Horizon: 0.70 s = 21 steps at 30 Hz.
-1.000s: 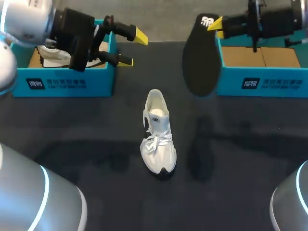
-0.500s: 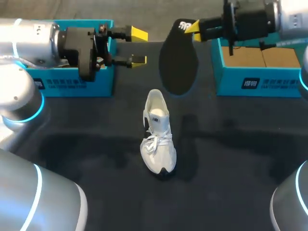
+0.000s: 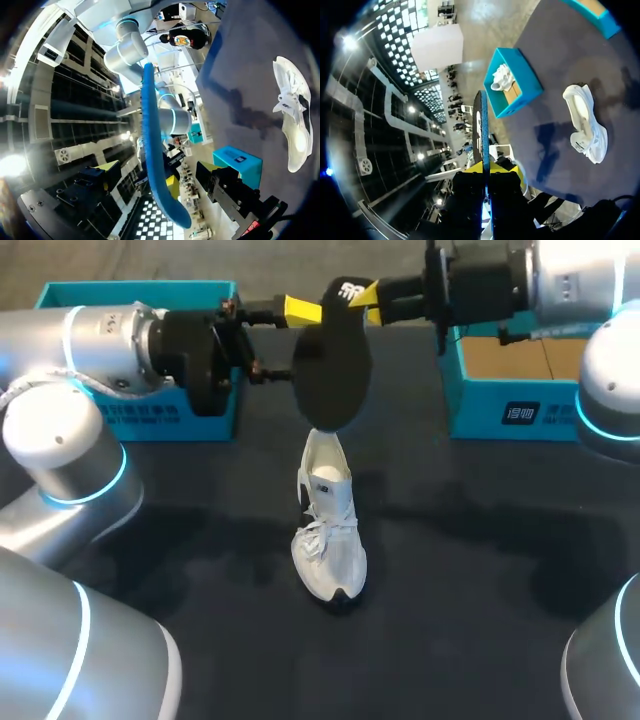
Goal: Take the shoe out of the shoebox, open the shoe tongue, remove and reinsert the insole, then place the shoe into the shoebox
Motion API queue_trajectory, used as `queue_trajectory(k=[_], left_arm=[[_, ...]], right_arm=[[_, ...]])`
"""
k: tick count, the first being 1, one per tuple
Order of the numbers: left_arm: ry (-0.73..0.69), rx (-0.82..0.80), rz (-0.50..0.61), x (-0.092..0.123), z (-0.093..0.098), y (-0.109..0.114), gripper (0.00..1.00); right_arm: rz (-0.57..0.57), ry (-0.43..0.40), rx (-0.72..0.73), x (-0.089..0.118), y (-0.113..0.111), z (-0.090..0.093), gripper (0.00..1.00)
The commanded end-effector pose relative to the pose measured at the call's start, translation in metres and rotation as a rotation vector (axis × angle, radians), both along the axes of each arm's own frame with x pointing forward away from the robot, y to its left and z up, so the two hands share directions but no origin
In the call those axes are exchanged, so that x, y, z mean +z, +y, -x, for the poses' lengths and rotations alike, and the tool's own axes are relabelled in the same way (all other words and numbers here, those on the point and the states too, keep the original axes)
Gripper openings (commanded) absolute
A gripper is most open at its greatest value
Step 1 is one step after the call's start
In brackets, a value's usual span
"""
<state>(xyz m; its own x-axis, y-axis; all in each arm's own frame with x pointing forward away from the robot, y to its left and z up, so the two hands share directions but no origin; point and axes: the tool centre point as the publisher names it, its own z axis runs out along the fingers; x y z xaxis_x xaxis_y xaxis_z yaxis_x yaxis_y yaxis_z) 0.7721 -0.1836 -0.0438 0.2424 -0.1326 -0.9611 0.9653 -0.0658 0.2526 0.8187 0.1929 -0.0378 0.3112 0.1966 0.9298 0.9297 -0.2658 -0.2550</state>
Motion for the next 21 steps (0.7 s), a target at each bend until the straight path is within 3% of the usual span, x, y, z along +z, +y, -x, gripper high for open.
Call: queue_trajectory(k=[1,2,3,4,5,6,20,21], left_arm=[[-0.002,-0.003,0.003,-0.001,-0.002,-0.004,0.98],[-0.001,-0.006,0.003,-0.001,-0.002,-0.005,0.87],[-0.001,-0.005,0.004,-0.002,-0.002,-0.005,0.53],[0.000,-0.005,0.005,-0.002,-0.002,-0.005,0.37],[0.001,-0.005,0.005,-0.003,-0.002,-0.004,0.13],[0.002,-0.004,0.006,-0.003,-0.002,-0.004,0.00],[0.007,0.015,-0.029,-0.011,-0.003,-0.003,0.00],[0.008,0.015,-0.029,-0.011,-0.004,-0.002,0.00]], right_arm=[[-0.011,-0.005,-0.011,-0.005,0.014,-0.003,0.00],[-0.012,-0.004,-0.010,-0.006,0.015,-0.002,0.00],[-0.013,-0.004,-0.009,-0.006,0.016,-0.002,0.00],[-0.013,-0.005,-0.008,-0.006,0.016,-0.001,0.00],[-0.013,-0.009,-0.009,-0.006,0.016,-0.001,0.00],[-0.013,-0.010,-0.010,-0.006,0.017,-0.001,0.00],[-0.012,-0.022,-0.006,-0.005,0.019,0.005,0.00],[-0.017,-0.027,-0.007,-0.005,0.019,0.006,0.13]])
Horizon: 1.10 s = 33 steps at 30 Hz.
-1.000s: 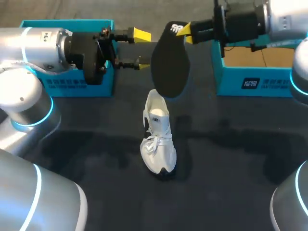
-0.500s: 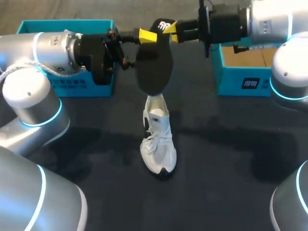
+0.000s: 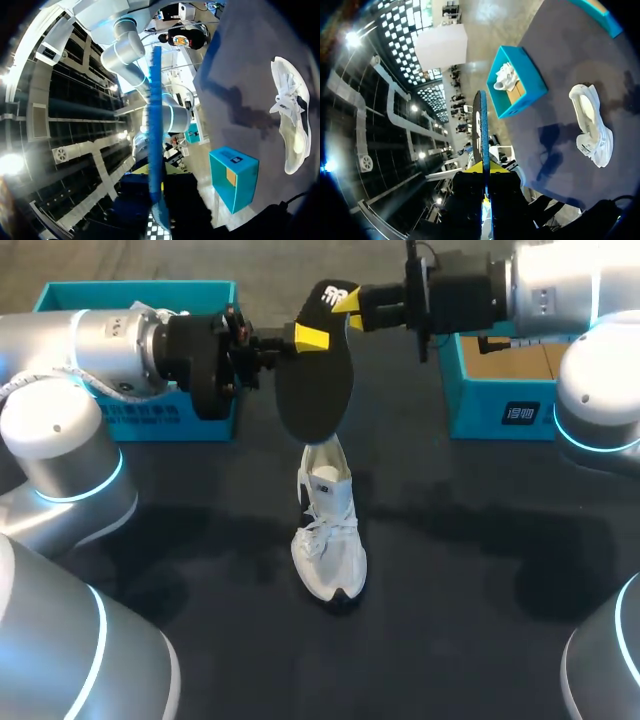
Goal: Take the shoe out of the shoebox, open the shoe tongue, remove and reinsert the insole, then place the shoe into the shoebox
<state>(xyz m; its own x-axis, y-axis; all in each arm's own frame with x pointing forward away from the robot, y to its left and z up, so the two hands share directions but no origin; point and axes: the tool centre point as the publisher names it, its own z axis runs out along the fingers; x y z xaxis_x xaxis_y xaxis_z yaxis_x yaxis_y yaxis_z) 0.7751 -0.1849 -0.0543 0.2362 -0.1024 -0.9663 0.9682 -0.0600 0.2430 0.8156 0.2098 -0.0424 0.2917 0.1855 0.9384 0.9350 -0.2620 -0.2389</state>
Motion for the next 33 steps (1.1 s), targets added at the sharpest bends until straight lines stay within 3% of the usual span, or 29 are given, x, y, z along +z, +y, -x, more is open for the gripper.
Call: queue_trajectory(k=[1,2,3,14,22,30,33], left_arm=[[0.001,0.002,-0.002,-0.001,-0.001,-0.001,0.00],[0.003,0.002,-0.003,-0.001,-0.001,-0.001,0.00],[0.004,0.002,-0.004,-0.001,-0.001,-0.001,0.00],[0.014,0.002,-0.004,-0.003,-0.001,0.009,0.00],[0.012,0.013,-0.010,-0.002,0.000,0.015,0.00],[0.022,0.012,-0.021,-0.004,-0.002,0.016,0.00],[0.025,0.011,-0.023,-0.004,-0.003,0.016,0.00]], right_arm=[[-0.010,-0.008,-0.010,-0.001,0.002,0.003,0.25],[-0.014,-0.020,-0.012,-0.001,0.001,0.004,0.51],[-0.022,-0.027,-0.018,-0.001,0.000,0.005,1.00],[-0.067,-0.116,-0.080,-0.008,-0.051,0.025,1.00],[-0.091,-0.276,-0.073,-0.006,-0.093,0.044,1.00],[-0.043,-0.424,0.037,0.004,-0.112,0.053,1.00],[-0.039,-0.430,0.054,0.005,-0.115,0.054,1.00]])
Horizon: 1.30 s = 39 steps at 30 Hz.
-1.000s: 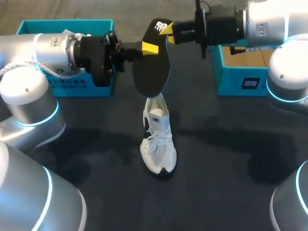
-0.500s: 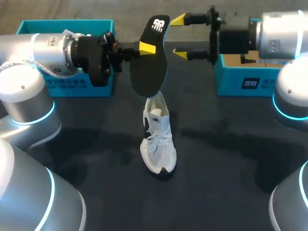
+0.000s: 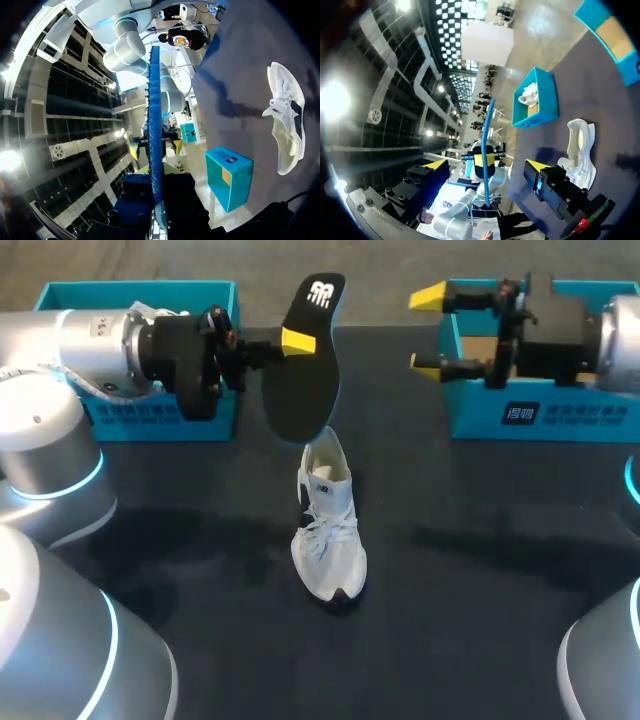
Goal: Take the shoe out of the shoebox, open the shoe tongue, remove and reinsert the insole, then place the shoe into the shoebox
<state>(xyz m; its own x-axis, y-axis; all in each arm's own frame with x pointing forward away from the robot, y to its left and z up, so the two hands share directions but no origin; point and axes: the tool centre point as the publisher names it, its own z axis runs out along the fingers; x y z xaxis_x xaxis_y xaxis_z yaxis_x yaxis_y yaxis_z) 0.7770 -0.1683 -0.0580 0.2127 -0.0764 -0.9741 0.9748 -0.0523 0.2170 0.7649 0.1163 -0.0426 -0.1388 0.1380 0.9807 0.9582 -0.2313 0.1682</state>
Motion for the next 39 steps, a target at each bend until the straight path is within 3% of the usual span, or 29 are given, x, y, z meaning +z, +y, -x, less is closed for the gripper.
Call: queue_trajectory(k=[1,30,36,38,39], left_arm=[[0.001,-0.003,0.000,-0.001,-0.002,0.000,0.00],[0.000,0.015,-0.021,0.000,-0.004,0.000,0.00],[0.386,0.083,0.029,0.013,-0.002,0.004,0.00],[0.455,0.087,0.034,0.011,-0.005,0.008,0.00],[0.594,0.117,0.022,0.011,-0.006,0.008,0.00]], right_arm=[[0.020,0.006,0.034,0.006,-0.022,0.004,1.00],[0.045,0.014,0.026,0.003,-0.025,0.006,1.00],[0.045,0.014,0.026,0.003,-0.025,0.006,1.00],[0.045,0.014,0.026,0.003,-0.025,0.006,1.00],[0.045,0.014,0.026,0.003,-0.025,0.006,1.00]])
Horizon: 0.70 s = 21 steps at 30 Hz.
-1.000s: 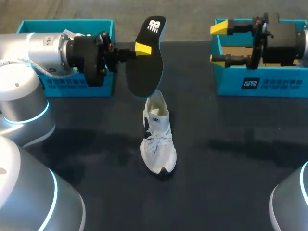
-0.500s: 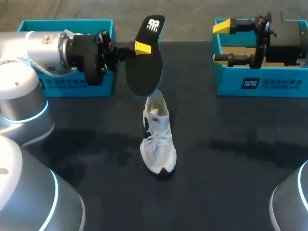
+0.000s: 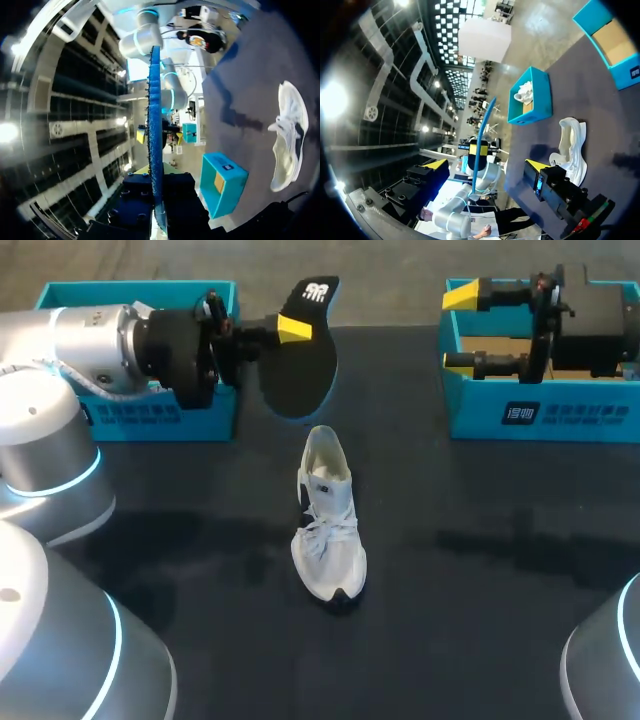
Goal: Take the shoe out of the shoebox, open the shoe tongue, remove and reinsert the insole, then place the shoe into the shoebox
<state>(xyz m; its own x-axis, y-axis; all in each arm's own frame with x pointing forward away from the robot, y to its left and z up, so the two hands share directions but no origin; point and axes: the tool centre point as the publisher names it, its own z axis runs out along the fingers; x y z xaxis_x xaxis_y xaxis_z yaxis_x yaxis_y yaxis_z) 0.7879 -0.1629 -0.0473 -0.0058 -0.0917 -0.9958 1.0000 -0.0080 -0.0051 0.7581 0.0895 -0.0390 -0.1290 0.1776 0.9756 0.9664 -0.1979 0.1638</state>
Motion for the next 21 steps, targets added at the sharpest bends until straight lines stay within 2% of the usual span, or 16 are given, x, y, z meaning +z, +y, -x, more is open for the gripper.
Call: queue_trajectory(k=[1,5,6,7,8,9,10,14,15,16,21], left_arm=[[0.409,0.053,-0.002,0.000,0.005,0.005,0.00],[0.677,-0.007,-0.048,-0.002,0.006,0.010,0.00],[0.710,-0.033,-0.025,-0.001,0.006,0.011,0.00],[0.837,-0.072,-0.030,0.001,0.008,0.011,0.00],[0.848,-0.088,-0.031,0.002,0.008,0.011,0.00],[0.971,-0.121,-0.031,0.004,0.008,0.011,0.00],[0.991,-0.150,-0.016,0.007,0.008,0.011,0.00],[1.314,-0.268,-0.028,0.013,0.002,0.012,0.00],[1.358,-0.255,0.014,0.012,-0.001,0.012,0.00],[1.511,-0.308,-0.007,0.012,-0.001,0.013,0.00],[1.542,-0.299,-0.011,0.011,-0.001,0.013,0.00]], right_arm=[[0.000,0.000,-0.001,0.000,0.001,0.000,1.00],[0.000,0.000,-0.001,0.000,0.001,0.000,1.00],[0.000,0.000,-0.001,0.000,0.001,0.000,1.00],[0.000,0.000,-0.001,0.000,0.001,0.000,1.00],[0.000,0.000,-0.001,0.000,0.001,0.000,1.00],[0.000,0.000,-0.001,0.000,0.001,0.000,1.00],[0.000,0.000,-0.001,0.000,0.001,0.000,1.00],[0.000,0.000,-0.001,0.000,0.001,0.000,1.00],[0.000,0.000,-0.001,0.000,0.001,0.000,1.00],[0.000,0.000,-0.001,0.000,0.001,0.000,1.00],[0.000,0.000,-0.001,0.000,0.001,0.000,1.00]])
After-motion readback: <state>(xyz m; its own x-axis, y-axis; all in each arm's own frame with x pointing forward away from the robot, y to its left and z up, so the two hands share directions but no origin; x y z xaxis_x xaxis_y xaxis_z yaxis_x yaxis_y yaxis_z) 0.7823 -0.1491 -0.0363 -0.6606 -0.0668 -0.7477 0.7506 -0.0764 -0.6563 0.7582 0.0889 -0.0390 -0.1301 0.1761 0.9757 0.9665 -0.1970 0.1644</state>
